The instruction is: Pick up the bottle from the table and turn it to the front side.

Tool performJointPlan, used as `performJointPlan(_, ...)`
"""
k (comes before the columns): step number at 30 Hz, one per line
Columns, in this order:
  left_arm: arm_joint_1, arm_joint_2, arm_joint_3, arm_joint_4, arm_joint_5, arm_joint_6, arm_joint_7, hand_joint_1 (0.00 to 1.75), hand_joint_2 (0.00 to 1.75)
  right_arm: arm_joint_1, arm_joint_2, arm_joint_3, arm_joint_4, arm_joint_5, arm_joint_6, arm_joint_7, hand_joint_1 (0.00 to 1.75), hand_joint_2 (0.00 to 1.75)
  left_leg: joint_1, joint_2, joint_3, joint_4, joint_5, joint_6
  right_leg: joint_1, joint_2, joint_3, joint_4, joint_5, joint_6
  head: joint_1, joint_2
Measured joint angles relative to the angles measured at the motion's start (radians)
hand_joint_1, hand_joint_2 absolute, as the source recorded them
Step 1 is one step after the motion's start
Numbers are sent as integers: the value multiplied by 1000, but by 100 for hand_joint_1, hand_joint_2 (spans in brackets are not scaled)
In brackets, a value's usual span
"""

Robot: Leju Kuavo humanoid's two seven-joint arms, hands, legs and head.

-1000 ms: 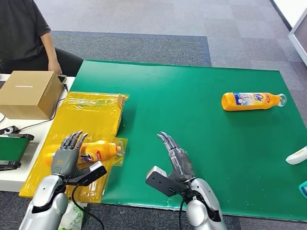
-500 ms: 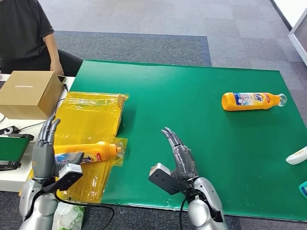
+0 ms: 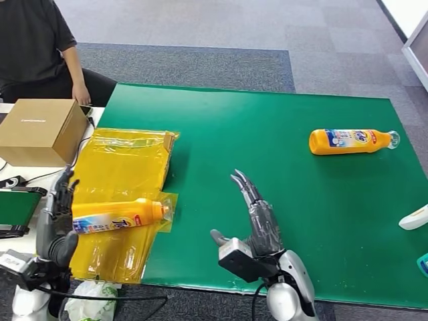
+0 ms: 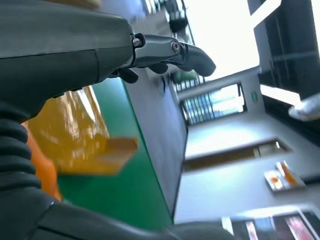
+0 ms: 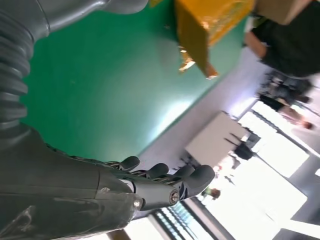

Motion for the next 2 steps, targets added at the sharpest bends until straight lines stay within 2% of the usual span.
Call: performJointPlan(2,13,14,-1,9,40,-76,0,0,175,7,-4,6,-18,-21,-7,-36,0,175,0,0,0,0,0,0,0,0,0,0,0,0,0,0)
